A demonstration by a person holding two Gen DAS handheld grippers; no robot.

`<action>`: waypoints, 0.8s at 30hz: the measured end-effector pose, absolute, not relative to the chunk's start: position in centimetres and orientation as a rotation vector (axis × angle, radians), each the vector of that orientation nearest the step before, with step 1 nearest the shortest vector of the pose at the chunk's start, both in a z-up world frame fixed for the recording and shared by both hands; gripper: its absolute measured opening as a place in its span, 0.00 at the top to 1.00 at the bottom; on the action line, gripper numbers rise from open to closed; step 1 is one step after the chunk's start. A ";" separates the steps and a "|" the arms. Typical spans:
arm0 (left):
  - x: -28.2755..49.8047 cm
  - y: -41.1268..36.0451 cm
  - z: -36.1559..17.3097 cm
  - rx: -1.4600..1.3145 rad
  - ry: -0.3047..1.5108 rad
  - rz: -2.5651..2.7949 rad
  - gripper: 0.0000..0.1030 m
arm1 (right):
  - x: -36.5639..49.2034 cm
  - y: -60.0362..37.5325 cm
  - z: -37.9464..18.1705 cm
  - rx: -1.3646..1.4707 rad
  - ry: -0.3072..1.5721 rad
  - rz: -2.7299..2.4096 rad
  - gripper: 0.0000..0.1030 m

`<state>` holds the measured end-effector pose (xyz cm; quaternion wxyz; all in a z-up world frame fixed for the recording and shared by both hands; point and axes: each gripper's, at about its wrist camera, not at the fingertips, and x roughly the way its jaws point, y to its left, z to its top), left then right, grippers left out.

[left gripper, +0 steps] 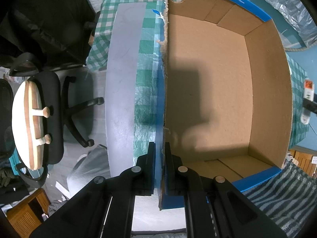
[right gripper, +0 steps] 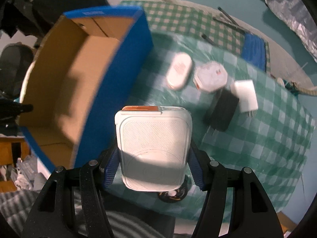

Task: Organize rigid objects
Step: 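Carry the white block into the box and release it with the right gripper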

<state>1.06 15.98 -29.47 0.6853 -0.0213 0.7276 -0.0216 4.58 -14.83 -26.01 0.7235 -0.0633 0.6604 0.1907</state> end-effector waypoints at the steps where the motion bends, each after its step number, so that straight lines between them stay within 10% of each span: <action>1: 1.1 16.0 -29.5 -0.050 1.630 -0.049 0.93 | 4.5 -14.4 -25.5 -0.142 1.453 0.430 0.39; 24: 0.9 16.1 -29.4 -0.059 1.631 -0.051 0.93 | 6.3 -0.6 -28.0 -0.306 1.508 0.678 0.39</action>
